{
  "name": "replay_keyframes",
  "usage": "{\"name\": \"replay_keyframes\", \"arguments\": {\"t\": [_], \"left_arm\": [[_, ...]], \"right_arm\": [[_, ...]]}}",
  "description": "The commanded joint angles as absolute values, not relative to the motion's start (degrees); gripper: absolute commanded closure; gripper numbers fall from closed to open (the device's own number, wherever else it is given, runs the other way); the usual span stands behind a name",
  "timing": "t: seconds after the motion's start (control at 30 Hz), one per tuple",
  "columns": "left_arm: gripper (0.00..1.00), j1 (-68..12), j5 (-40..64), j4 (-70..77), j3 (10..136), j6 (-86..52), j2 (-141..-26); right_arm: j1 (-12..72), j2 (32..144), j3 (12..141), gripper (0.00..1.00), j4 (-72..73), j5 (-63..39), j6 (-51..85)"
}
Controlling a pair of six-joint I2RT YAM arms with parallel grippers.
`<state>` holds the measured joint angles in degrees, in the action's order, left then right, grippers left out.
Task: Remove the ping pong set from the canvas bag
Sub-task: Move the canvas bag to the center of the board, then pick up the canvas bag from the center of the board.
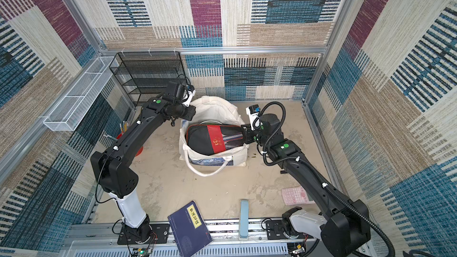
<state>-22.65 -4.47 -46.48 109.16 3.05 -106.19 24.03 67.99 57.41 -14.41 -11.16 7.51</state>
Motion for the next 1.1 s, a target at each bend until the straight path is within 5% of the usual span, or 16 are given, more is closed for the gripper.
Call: {"name": "replay_keyframes", "arguments": {"t": [0.0,0.23,0.43,0.53,0.73,1.07], "left_arm": [[0.98,-22.41,-5.59,-47.20,110.20,4.51,-107.43],[1.00,-22.37,-0.44,-44.82,109.74,5.75,-103.80],[1.00,-22.39,2.11,-27.87,95.33,8.89,-89.97],[1.00,-22.32,3.93,-20.77,89.25,9.70,-85.03],[1.00,-22.12,8.11,-14.07,83.76,10.42,-82.14],[1.00,-21.06,14.37,-12.66,87.42,6.98,-87.31]], "right_arm": [[24.18,68.01,57.92,1.00,-15.24,-13.43,5.46],[24.15,67.87,61.33,0.97,-18.08,-11.15,0.04],[24.18,70.69,70.96,0.24,-22.01,-13.26,-10.23],[24.26,73.24,76.27,0.01,-24.44,-19.00,-14.85],[26.75,78.62,84.09,0.01,-30.32,-33.18,-20.65],[32.96,86.81,86.42,0.01,-35.32,-35.34,-23.96]]}}
